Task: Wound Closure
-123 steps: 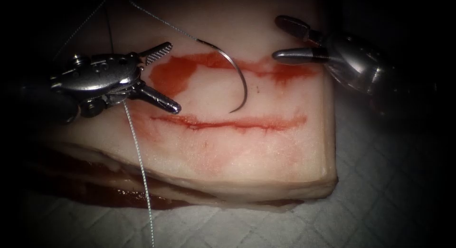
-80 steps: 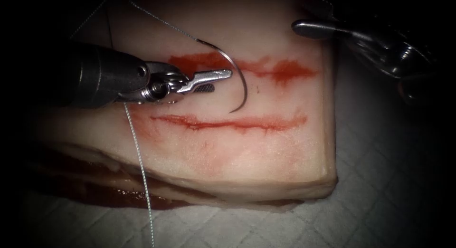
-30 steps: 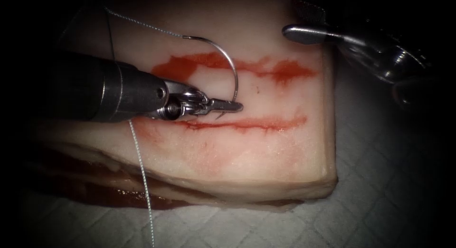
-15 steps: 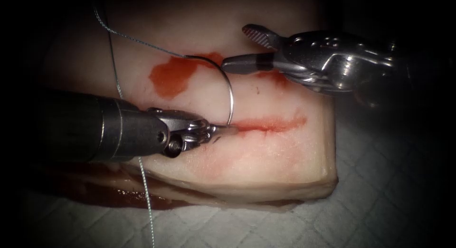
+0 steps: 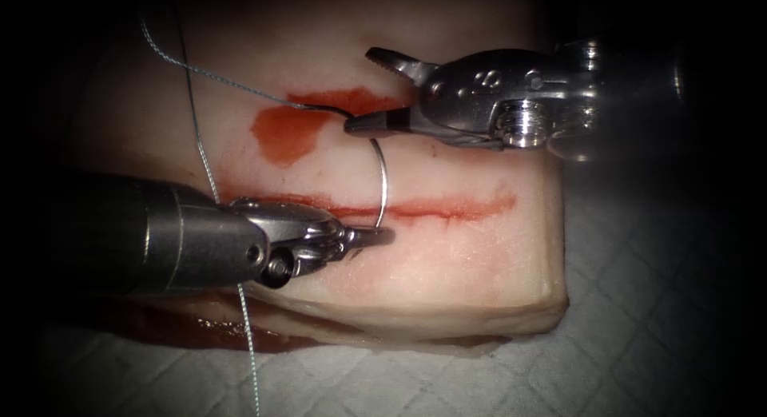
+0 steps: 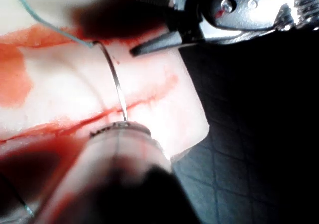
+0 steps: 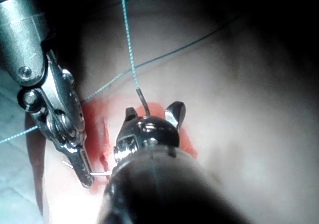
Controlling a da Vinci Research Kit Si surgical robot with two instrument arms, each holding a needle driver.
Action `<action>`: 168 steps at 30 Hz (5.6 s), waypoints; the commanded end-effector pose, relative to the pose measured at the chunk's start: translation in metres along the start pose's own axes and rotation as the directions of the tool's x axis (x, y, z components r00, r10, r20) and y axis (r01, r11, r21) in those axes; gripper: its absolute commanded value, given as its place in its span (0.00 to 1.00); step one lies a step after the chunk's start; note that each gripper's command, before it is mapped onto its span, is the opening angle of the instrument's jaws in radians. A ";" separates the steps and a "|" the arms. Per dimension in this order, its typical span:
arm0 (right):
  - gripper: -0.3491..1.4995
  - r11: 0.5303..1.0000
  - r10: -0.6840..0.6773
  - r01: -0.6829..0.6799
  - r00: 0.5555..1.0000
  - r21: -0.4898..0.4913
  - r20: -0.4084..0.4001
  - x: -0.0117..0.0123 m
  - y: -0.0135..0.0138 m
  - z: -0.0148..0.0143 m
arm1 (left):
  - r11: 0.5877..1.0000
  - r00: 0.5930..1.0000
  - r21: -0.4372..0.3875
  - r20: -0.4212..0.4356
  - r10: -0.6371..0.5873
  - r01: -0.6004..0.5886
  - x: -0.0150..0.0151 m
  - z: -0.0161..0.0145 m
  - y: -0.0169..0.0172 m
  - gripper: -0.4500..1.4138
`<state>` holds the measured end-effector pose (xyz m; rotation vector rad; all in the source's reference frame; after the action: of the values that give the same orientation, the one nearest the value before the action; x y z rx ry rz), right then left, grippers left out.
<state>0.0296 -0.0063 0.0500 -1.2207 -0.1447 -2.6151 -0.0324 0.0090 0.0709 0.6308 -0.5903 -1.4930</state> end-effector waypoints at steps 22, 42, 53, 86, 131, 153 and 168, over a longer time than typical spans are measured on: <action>0.30 0.999 -0.009 0.010 1.000 -0.038 0.009 -0.0008 0.0021 0.0038 | 1.000 1.000 -0.006 0.007 0.027 -0.027 0.0006 0.0009 -0.0010 0.00; 0.20 0.998 -0.053 0.053 0.999 -0.040 0.008 0.0000 0.0026 0.0045 | 0.999 0.999 -0.018 -0.002 0.051 -0.051 0.0008 0.0007 -0.0011 0.00; 0.28 0.998 -0.054 0.054 0.999 -0.041 0.009 0.0000 0.0027 0.0044 | 0.992 0.995 -0.086 0.001 0.097 -0.097 0.0008 0.0007 -0.0011 0.00; 0.00 0.996 0.007 -0.015 0.996 0.092 0.091 -0.0004 0.0015 0.0011 | 0.965 0.990 0.237 0.109 0.088 -0.112 -0.0060 -0.0106 -0.0033 0.80; 0.00 0.993 -0.084 0.118 0.767 -0.011 0.636 -0.0059 -0.0059 0.0036 | 0.754 0.814 0.309 0.184 0.551 -0.580 -0.0009 -0.0058 0.0106 0.23; 0.00 0.739 -0.673 0.416 0.420 0.530 0.609 0.0009 0.0003 0.0097 | 0.645 0.705 0.291 0.208 0.678 -0.707 0.0010 -0.0040 0.0116 0.39; 0.00 0.656 -0.723 0.647 0.392 0.388 0.568 -0.0001 0.0003 0.0097 | 0.716 0.764 0.286 0.112 0.635 -0.637 0.0023 -0.0038 0.0137 0.35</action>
<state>0.0359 -0.0052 0.0560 -2.4834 -1.1500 -2.4595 -0.0194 0.0065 0.0774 0.5784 -0.9296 -0.7468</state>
